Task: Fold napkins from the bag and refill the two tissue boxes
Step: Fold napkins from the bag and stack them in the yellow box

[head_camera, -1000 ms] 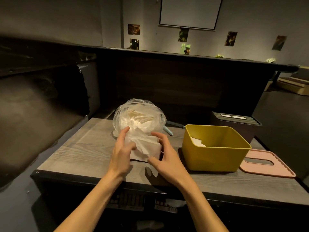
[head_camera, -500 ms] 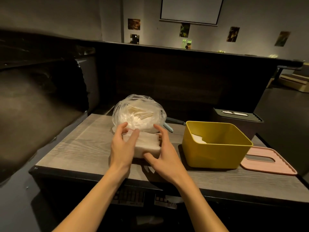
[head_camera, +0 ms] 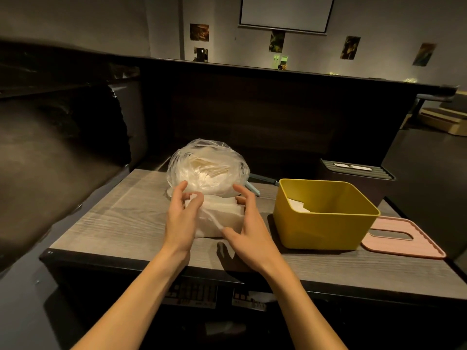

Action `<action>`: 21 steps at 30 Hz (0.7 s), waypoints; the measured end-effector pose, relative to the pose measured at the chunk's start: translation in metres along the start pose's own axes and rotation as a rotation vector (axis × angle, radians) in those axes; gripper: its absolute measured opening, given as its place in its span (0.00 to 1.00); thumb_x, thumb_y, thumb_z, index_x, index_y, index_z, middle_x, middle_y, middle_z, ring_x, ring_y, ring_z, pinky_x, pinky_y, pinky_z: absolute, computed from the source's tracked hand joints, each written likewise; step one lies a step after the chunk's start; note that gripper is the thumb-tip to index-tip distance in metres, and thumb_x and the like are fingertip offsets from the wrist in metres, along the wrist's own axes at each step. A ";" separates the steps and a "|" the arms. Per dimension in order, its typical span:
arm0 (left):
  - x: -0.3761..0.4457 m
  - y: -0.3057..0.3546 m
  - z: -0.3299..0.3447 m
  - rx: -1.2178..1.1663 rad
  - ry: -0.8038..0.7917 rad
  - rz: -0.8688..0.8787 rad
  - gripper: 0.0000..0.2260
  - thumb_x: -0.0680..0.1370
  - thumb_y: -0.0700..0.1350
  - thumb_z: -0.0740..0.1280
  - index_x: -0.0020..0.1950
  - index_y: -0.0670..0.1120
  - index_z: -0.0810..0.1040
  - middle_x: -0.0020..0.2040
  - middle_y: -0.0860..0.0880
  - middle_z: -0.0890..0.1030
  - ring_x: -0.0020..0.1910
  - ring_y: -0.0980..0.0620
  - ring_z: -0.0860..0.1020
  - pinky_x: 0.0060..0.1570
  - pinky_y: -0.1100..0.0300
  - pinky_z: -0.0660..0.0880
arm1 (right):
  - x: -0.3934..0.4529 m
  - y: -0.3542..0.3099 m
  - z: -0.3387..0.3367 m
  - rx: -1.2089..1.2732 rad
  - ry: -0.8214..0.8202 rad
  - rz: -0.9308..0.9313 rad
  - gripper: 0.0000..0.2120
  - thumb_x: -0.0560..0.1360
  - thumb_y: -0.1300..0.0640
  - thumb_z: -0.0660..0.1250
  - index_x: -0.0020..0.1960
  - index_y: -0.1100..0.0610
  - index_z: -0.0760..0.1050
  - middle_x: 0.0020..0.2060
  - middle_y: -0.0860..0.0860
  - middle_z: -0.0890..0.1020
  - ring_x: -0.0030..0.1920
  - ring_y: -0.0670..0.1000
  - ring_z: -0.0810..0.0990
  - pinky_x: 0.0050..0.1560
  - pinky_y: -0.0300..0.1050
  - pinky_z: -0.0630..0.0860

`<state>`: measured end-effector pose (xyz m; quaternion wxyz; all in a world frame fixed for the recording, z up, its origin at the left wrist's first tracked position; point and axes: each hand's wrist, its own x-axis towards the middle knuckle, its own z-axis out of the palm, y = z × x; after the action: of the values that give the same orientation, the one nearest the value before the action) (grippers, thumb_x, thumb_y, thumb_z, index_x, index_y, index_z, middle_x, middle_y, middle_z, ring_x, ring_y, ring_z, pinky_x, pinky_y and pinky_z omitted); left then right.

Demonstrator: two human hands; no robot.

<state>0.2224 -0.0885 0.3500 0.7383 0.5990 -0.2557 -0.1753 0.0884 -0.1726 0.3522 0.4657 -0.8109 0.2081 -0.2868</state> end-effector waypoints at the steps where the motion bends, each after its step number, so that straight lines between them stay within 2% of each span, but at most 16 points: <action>1: -0.001 0.002 0.001 -0.018 -0.033 -0.013 0.22 0.83 0.48 0.66 0.77 0.56 0.65 0.61 0.52 0.76 0.64 0.46 0.77 0.65 0.45 0.76 | 0.000 0.000 0.000 -0.016 -0.010 0.001 0.42 0.74 0.61 0.71 0.76 0.33 0.53 0.70 0.47 0.68 0.68 0.46 0.72 0.64 0.43 0.77; 4: -0.003 0.003 0.003 -0.009 -0.057 -0.015 0.20 0.82 0.53 0.66 0.74 0.57 0.67 0.61 0.53 0.75 0.64 0.47 0.77 0.67 0.42 0.75 | 0.000 0.000 0.000 -0.003 0.016 0.004 0.42 0.75 0.62 0.71 0.75 0.34 0.54 0.70 0.45 0.67 0.69 0.43 0.69 0.63 0.38 0.76; 7: -0.002 -0.003 0.002 0.069 0.056 0.043 0.15 0.82 0.47 0.67 0.68 0.58 0.72 0.58 0.50 0.77 0.58 0.45 0.79 0.60 0.41 0.79 | -0.002 -0.003 0.000 -0.042 0.017 -0.017 0.37 0.75 0.63 0.69 0.73 0.36 0.59 0.70 0.44 0.67 0.69 0.43 0.70 0.68 0.47 0.77; 9: -0.001 -0.004 0.002 0.111 0.103 0.064 0.15 0.81 0.46 0.68 0.66 0.57 0.73 0.57 0.49 0.79 0.54 0.47 0.80 0.57 0.42 0.80 | -0.003 -0.003 0.001 -0.077 0.040 -0.035 0.31 0.76 0.63 0.67 0.70 0.37 0.64 0.67 0.42 0.68 0.62 0.39 0.73 0.63 0.49 0.80; 11: -0.003 -0.001 0.003 0.060 0.032 0.035 0.16 0.81 0.49 0.68 0.68 0.58 0.73 0.61 0.49 0.78 0.58 0.48 0.80 0.59 0.45 0.79 | -0.003 -0.004 0.001 -0.116 0.052 -0.046 0.26 0.77 0.61 0.67 0.68 0.38 0.68 0.65 0.40 0.68 0.57 0.37 0.74 0.58 0.47 0.81; 14: -0.007 0.006 0.004 0.008 -0.108 -0.013 0.20 0.80 0.55 0.67 0.72 0.58 0.70 0.63 0.51 0.76 0.63 0.48 0.78 0.64 0.47 0.76 | -0.002 -0.002 0.000 -0.157 0.068 -0.035 0.23 0.78 0.61 0.65 0.68 0.41 0.68 0.65 0.41 0.68 0.58 0.37 0.74 0.54 0.36 0.76; 16: -0.009 0.009 0.003 -0.026 -0.199 -0.008 0.25 0.78 0.50 0.67 0.74 0.56 0.67 0.63 0.50 0.77 0.62 0.47 0.78 0.60 0.52 0.77 | -0.002 -0.001 0.000 -0.138 0.076 -0.009 0.24 0.78 0.61 0.64 0.68 0.41 0.65 0.66 0.43 0.68 0.56 0.42 0.76 0.50 0.37 0.77; 17: -0.010 0.009 0.002 -0.018 -0.249 0.007 0.28 0.74 0.45 0.67 0.74 0.56 0.65 0.62 0.49 0.76 0.60 0.47 0.79 0.55 0.54 0.78 | -0.001 0.000 0.000 -0.121 0.065 -0.001 0.26 0.78 0.61 0.64 0.68 0.39 0.62 0.67 0.44 0.68 0.56 0.46 0.77 0.50 0.42 0.79; 19: -0.013 0.011 0.003 0.067 -0.326 0.043 0.34 0.71 0.35 0.65 0.74 0.57 0.61 0.62 0.48 0.74 0.55 0.49 0.78 0.46 0.61 0.78 | -0.001 0.000 0.000 -0.094 0.030 0.005 0.31 0.76 0.61 0.65 0.68 0.35 0.58 0.68 0.43 0.67 0.61 0.51 0.77 0.56 0.52 0.81; 21: -0.014 0.009 0.004 0.142 -0.336 0.058 0.40 0.72 0.24 0.63 0.75 0.57 0.59 0.63 0.49 0.72 0.54 0.53 0.78 0.44 0.66 0.78 | -0.001 0.000 0.000 -0.074 0.013 0.000 0.36 0.75 0.62 0.67 0.71 0.34 0.55 0.68 0.44 0.67 0.65 0.49 0.75 0.64 0.54 0.79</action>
<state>0.2084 -0.0825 0.3568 0.6458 0.6043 -0.4045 -0.2329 0.0871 -0.1720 0.3521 0.4339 -0.8258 0.2217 -0.2840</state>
